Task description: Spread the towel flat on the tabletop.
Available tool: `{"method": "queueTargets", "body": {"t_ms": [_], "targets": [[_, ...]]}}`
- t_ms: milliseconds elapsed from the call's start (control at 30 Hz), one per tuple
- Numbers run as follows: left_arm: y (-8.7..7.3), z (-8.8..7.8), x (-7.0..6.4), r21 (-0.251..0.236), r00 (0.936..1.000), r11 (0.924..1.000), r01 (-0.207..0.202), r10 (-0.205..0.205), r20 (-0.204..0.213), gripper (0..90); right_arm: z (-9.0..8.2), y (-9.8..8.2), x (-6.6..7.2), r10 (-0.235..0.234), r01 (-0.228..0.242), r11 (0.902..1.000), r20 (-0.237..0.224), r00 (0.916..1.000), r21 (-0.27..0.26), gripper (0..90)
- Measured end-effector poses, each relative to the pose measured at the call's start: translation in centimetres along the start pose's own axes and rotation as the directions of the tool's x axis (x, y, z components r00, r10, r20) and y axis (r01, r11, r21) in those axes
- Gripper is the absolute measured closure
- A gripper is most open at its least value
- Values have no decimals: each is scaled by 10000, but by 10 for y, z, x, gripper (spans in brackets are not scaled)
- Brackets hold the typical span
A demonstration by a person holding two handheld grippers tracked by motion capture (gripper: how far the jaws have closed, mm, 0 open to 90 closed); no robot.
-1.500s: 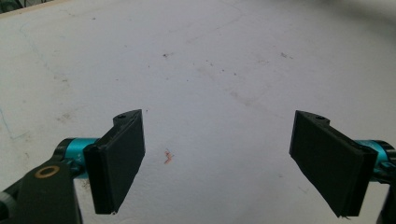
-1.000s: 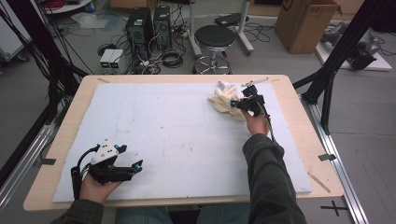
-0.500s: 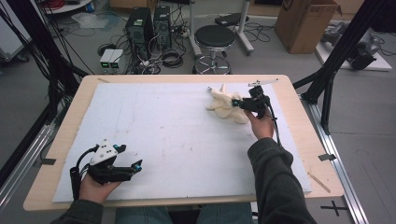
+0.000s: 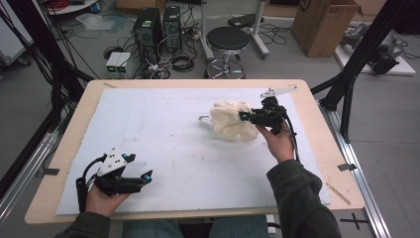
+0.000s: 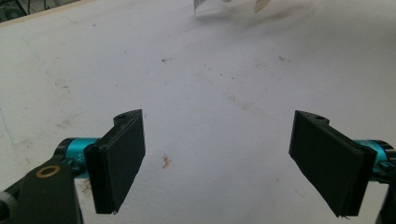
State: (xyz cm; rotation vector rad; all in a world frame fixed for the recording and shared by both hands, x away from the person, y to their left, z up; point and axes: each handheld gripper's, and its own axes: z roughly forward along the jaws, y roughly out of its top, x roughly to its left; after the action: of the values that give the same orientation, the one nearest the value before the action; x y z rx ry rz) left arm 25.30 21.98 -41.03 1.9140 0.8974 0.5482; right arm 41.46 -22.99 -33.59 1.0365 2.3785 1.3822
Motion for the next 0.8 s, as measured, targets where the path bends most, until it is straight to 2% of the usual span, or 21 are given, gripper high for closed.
{"method": "queueTargets", "body": {"t_ms": [67, 100, 133, 200, 233, 300, 367, 433, 600, 633, 700, 733, 800], "targets": [[0, 0, 0, 36, 10000, 10000, -71, 71, 8, 188, -2, -1, 4, -51, 50, 9999, -98, 9999, -94, 790], [0, 1, -1, 2, 10000, 10000, -60, 60, 17, 188, -5, -2, 14, -13, 11, 10000, -270, 9996, -88, 790], [1, 1, -1, 2, 10000, 10000, -41, 41, 31, 188, -5, -2, 19, -22, 17, 9999, -363, 9993, -140, 790], [1, 1, -2, -24, 10000, 10000, -32, 32, 44, 188, -6, -2, 22, -72, 66, 9999, -424, 9991, -142, 790], [1, 1, -2, -25, 10000, 10000, -76, 76, 49, 188, -7, -3, 32, -112, 103, 9998, -594, 9982, -163, 790], [2, 1, -3, -40, 9999, 9999, -98, 98, 24, 188, -6, -4, 36, -142, 132, 9998, -682, 9976, -150, 790], [2, 1, -3, -27, 9999, 9999, -123, 123, 48, 188, -3, -4, 52, -245, 228, 9995, -936, 9953, -196, 790], [2, 1, -3, -19, 9999, 9999, -154, 154, 65, 188, -2, -4, 56, -280, 265, 9995, -965, 9949, -171, 790], [2, 0, -3, -93, 9999, 9999, -121, 121, 25, 188, 9, -1, 78, -341, 328, 9994, -1388, 9897, -120, 790], [2, -1, -2, -72, 9999, 9999, -147, 148, 45, 188, 15, -1, 86, -241, 238, 9997, -1611, 9866, -42, 790], [2, -1, -2, -117, 9999, 9999, -121, 122, 74, 188, 17, 0, 89, -237, 231, 9997, -1709, 9850, -57, 790], [2, -1, -2, -124, 9999, 9998, -146, 147, 47, 188, 26, 0, 98, -247, 244, 9997, -1892, 9816, -38, 789], [2, -1, -2, -146, 9999, 9998, -129, 130, 53, 188, 30, 0, 101, -278, 292, 9996, -1896, 9815, 47, 790]]}}
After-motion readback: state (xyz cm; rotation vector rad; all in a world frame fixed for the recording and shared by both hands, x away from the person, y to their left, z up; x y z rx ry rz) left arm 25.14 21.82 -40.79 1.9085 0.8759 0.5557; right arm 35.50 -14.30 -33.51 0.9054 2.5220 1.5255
